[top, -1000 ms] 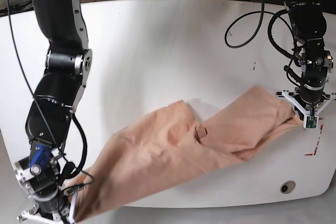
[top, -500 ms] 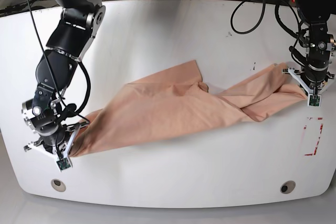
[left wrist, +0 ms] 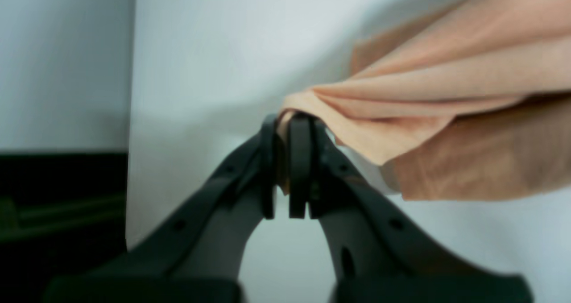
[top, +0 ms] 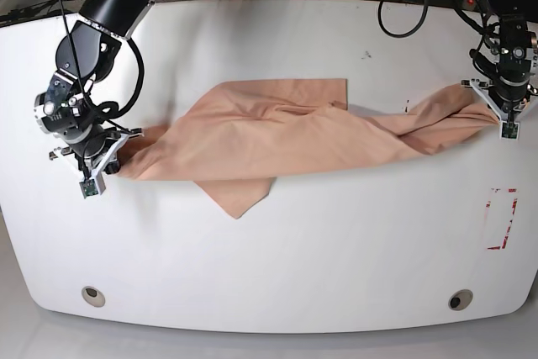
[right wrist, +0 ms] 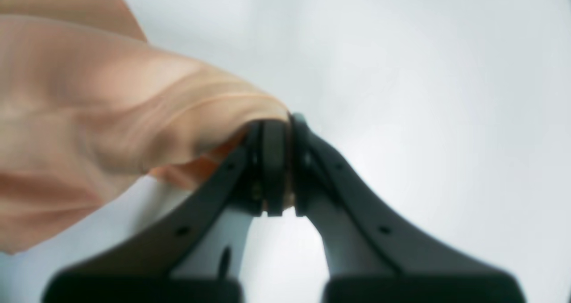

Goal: Fold the T-shirt properly
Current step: 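Lay the shirt down and regrasp its edge with the right gripper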

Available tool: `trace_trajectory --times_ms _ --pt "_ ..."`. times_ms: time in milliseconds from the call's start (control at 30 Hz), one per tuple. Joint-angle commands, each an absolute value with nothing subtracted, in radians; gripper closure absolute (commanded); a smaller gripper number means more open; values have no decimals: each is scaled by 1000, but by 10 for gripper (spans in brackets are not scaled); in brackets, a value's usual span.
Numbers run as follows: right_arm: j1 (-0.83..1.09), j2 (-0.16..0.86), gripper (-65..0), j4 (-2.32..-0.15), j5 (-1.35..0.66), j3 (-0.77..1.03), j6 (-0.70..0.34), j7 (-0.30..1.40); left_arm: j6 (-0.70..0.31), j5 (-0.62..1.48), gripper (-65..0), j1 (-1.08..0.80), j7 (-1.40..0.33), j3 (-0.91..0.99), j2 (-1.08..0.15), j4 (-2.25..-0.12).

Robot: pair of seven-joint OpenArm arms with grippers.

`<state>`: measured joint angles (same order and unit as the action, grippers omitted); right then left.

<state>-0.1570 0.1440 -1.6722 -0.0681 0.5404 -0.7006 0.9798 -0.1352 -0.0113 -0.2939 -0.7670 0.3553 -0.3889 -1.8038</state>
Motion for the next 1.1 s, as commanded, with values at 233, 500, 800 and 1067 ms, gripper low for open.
trace_trajectory --times_ms 233,500,800,1067 --pt "-120 162 -25 -1620 -229 562 -698 995 -277 -22 0 -297 -748 446 -404 -1793" --pt "-125 225 -374 -1578 -473 590 -698 1118 -277 -22 0 -295 -748 444 -404 -1793" --pt "-19 193 -439 -1641 -768 733 -698 1248 -278 -21 0 -294 -748 443 -404 -1793" --pt "127 56 -442 -1641 -846 725 -698 1242 -278 -16 0 -295 -719 441 -404 -1794"
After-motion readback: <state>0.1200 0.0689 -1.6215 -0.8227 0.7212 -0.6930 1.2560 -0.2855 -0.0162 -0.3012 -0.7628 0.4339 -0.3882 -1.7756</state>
